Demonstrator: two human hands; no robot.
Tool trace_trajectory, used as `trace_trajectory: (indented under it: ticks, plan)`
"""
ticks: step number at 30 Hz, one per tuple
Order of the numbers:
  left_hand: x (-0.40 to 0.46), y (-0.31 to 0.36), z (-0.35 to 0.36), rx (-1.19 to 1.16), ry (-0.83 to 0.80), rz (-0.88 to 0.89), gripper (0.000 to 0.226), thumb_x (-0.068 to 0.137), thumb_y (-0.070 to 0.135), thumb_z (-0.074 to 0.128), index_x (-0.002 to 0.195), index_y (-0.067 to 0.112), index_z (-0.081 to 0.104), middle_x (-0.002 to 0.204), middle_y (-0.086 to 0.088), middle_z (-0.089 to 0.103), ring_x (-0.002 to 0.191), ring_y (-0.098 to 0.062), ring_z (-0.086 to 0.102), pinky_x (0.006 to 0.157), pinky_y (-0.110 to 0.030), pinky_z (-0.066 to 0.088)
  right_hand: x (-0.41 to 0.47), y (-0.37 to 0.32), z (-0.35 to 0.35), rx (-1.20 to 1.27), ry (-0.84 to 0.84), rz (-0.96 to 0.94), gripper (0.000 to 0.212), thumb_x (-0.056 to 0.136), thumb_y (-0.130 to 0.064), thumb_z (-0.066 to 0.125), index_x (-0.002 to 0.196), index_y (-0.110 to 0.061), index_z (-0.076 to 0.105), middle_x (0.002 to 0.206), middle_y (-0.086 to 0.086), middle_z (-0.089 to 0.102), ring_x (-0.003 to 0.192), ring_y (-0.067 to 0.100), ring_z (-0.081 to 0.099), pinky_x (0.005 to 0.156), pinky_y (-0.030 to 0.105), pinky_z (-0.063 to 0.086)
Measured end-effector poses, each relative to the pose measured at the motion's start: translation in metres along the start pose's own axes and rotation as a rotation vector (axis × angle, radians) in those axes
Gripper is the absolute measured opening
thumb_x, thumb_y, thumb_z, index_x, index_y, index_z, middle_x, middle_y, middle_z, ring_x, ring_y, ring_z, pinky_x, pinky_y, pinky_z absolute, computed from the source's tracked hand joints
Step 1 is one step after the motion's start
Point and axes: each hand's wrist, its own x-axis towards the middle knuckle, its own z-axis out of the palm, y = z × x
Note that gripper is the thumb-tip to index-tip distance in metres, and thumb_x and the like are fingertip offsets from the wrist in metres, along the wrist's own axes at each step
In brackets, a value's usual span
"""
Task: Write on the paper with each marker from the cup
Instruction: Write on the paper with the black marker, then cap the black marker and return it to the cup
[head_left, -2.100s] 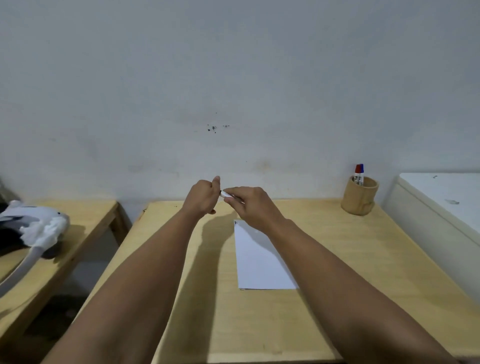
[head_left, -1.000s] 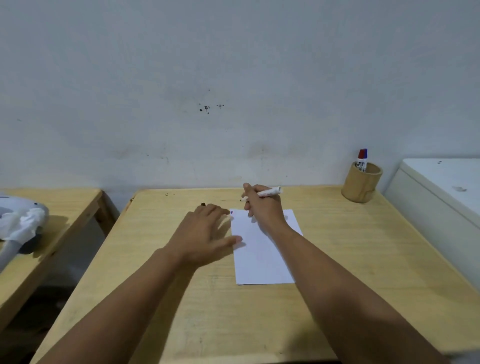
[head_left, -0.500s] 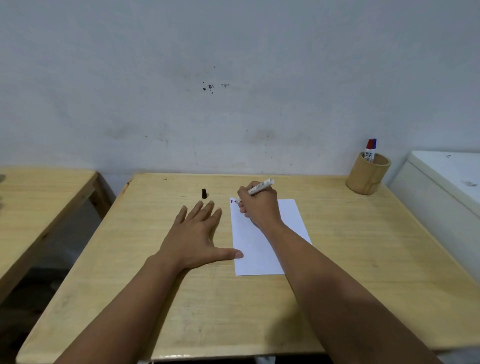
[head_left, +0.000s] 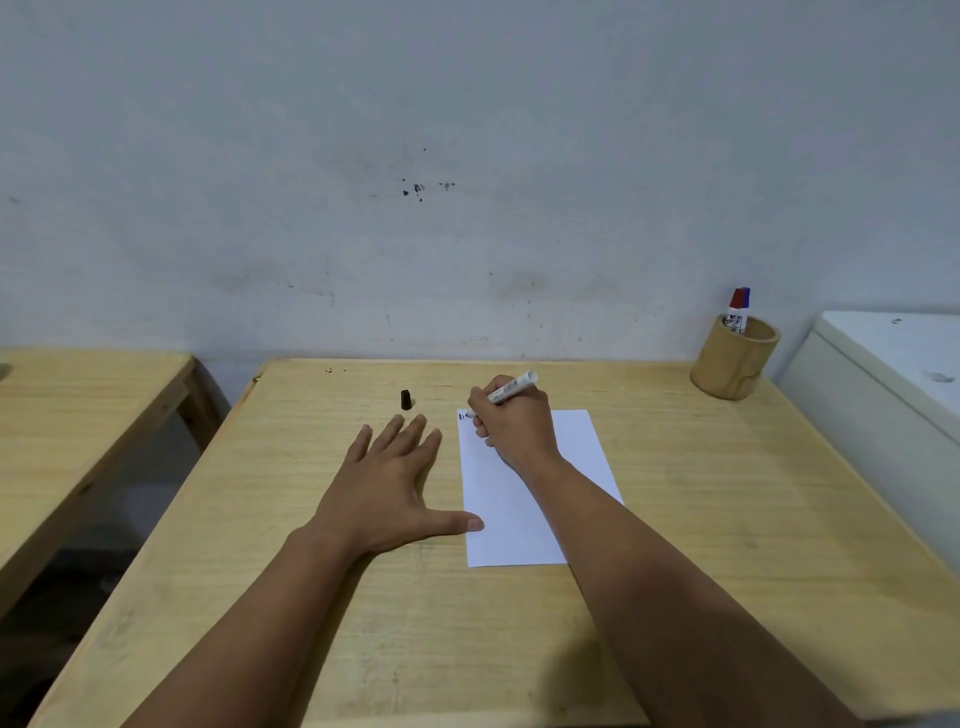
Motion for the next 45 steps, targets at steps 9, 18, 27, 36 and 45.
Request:
trace_trajectory:
  ticks: [9, 18, 27, 36, 45]
  plan:
    - [-0.001, 0.000, -0.001, 0.009, 0.012, 0.009, 0.134, 0.057, 0.108, 0.036, 0.165, 0.030, 0.016, 0.173, 0.009, -0.001, 0.159, -0.010, -0.010, 0.129, -0.048, -0.005, 0.001, -0.001, 0.000, -0.066, -0.005, -0.030, 0.028, 0.088, -0.021, 0.068, 0.073, 0.000, 0.062, 0.076, 0.023, 0.074, 0.056, 0.018, 0.067, 0.054, 0.031, 0.054]
    - [0.019, -0.005, -0.014, -0.343, 0.482, -0.142, 0.064, 0.091, 0.067, 0.058, 0.146, 0.036, 0.049, 0.140, 0.010, 0.050, 0.123, -0.015, 0.057, 0.092, -0.041, 0.054, 0.008, -0.009, -0.005, 0.228, -0.057, 0.105, 0.033, 0.096, -0.027, 0.079, 0.076, -0.011, 0.058, 0.068, 0.012, 0.064, 0.052, 0.021, 0.055, 0.050, 0.028, 0.051]
    - [0.069, -0.023, -0.020, -0.212, 0.340, -0.232, 0.031, 0.100, 0.022, 0.059, 0.126, 0.020, 0.074, 0.119, -0.002, 0.072, 0.112, -0.026, 0.065, 0.085, -0.034, 0.051, 0.002, -0.055, -0.042, 0.198, -0.006, -0.070, 0.025, 0.096, -0.030, 0.080, 0.086, -0.012, 0.066, 0.062, 0.005, 0.064, 0.047, 0.012, 0.052, 0.050, 0.024, 0.040]
    - [0.069, 0.023, -0.099, -1.202, 0.217, -0.228, 0.016, 0.097, 0.021, 0.072, 0.106, 0.010, 0.079, 0.108, -0.004, 0.080, 0.101, -0.021, 0.071, 0.088, -0.036, 0.060, -0.023, -0.092, -0.095, 0.474, -0.331, 0.070, 0.058, 0.102, 0.014, 0.034, 0.141, -0.018, 0.064, 0.133, 0.013, 0.075, 0.115, 0.032, 0.078, 0.087, 0.056, 0.065]
    - [0.060, 0.064, -0.144, -1.305, 0.233, -0.166, 0.022, 0.096, 0.021, 0.073, 0.110, 0.005, 0.077, 0.109, -0.007, 0.080, 0.106, -0.024, 0.074, 0.084, -0.034, 0.061, -0.054, -0.112, -0.113, 0.423, -0.309, 0.032, 0.042, 0.110, -0.004, 0.042, 0.135, -0.019, 0.072, 0.133, 0.009, 0.075, 0.109, 0.029, 0.080, 0.086, 0.054, 0.067]
